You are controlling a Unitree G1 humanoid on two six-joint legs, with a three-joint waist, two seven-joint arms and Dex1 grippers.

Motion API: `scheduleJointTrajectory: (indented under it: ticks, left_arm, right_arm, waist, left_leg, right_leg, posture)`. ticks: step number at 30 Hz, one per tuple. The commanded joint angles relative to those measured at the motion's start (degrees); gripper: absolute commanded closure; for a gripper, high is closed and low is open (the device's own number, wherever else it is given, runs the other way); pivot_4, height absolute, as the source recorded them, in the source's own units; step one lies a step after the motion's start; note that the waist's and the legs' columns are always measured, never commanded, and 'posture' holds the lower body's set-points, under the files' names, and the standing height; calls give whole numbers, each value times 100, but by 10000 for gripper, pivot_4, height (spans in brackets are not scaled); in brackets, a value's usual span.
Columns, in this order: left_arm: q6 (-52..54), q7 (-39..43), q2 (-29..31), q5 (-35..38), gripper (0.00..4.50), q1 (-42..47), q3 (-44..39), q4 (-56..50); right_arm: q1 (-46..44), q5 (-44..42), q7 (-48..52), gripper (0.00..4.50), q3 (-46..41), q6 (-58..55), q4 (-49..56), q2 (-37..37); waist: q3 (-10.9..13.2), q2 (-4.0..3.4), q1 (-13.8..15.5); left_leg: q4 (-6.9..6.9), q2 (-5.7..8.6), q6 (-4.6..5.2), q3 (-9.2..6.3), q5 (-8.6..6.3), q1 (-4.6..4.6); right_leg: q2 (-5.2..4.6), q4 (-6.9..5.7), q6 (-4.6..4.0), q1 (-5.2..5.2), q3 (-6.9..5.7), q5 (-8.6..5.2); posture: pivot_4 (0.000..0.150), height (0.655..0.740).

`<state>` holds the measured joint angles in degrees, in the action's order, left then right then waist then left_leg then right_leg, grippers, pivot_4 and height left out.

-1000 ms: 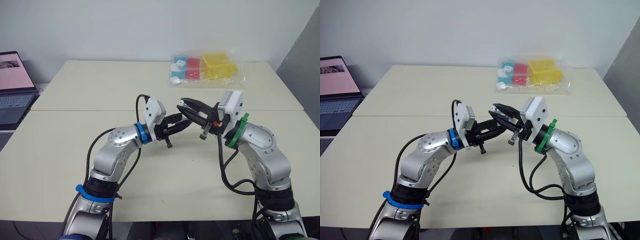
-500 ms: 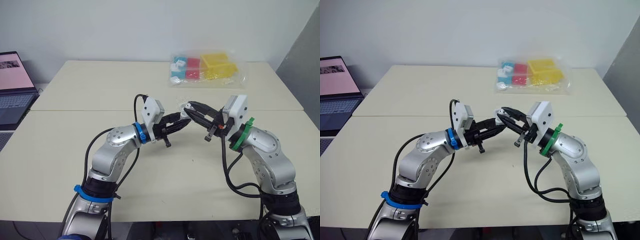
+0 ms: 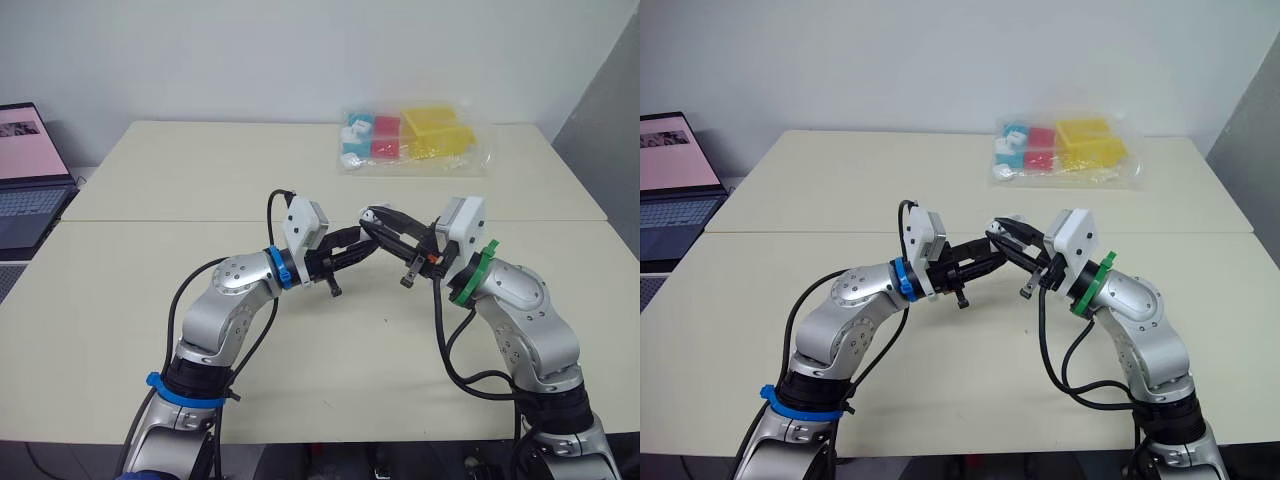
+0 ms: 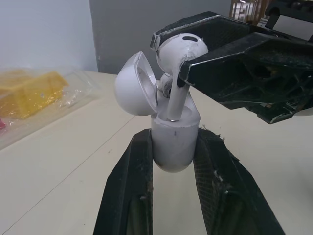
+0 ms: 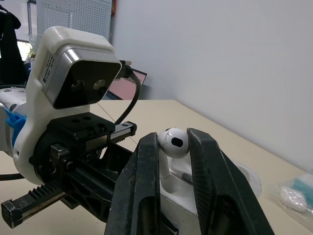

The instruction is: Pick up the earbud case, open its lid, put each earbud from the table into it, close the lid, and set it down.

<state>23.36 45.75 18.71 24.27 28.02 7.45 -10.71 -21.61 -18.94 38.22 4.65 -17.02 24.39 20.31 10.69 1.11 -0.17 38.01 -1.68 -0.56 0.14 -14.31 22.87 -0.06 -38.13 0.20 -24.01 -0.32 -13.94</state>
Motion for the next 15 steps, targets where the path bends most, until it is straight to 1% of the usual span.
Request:
scheduleJointTrajectory:
  ticks: [1,8,15]
  left_arm:
    - [-67,7,-33,98,37163,28,-60,-226]
    - [-64,-9,-34,103,37163,-2,-65,-266]
    - [-73,-28,-63,108,37164,-17,-45,-310]
  right_arm:
    - [29,-40,-7,40299,23,-54,89,67]
    - [66,102,-86,40300,23,-95,-8,175]
    - [84,-29,-67,40300,74,-282,91,164]
  waist:
    - [0,0,0]
    - [0,0,-2]
    - [0,0,-2]
  left_leg:
    - [0,0,0,0,0,0]
    - [0,1,0,-1,0,0]
    - [0,0,0,0,0,0]
  right_leg:
    - [0,0,0,0,0,0]
    - [0,0,0,0,-1,0]
    - [0,0,0,0,1,0]
  posture:
    - [1500,7400]
    - [1500,7400]
    - [1500,7400]
